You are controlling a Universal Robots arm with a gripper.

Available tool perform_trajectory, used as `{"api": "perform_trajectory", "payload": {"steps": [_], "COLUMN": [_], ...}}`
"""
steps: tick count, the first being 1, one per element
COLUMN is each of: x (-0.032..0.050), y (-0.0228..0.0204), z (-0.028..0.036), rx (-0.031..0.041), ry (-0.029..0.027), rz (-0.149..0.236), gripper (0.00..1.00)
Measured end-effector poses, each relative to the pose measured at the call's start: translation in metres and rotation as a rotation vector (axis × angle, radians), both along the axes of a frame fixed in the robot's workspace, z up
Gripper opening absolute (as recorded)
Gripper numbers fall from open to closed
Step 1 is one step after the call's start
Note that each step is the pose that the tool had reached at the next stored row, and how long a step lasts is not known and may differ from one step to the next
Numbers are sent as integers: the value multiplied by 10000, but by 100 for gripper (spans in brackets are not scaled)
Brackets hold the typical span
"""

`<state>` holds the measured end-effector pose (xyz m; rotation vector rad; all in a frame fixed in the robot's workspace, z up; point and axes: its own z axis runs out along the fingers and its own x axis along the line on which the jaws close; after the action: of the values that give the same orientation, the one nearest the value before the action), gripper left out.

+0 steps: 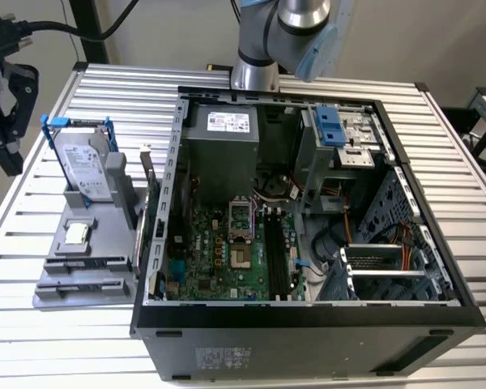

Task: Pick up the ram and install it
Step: 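Pick up the ram and move it above insertion slot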

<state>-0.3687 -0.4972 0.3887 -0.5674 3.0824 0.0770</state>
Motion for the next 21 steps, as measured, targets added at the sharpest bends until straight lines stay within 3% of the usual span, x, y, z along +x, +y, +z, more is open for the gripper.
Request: {"api": "perform_trajectory", "payload": {"steps": [21], "x": [0], "y": [0], "z": [0], "rx": [0], "ry": [0], "rz": [3660], "gripper": [0]}}
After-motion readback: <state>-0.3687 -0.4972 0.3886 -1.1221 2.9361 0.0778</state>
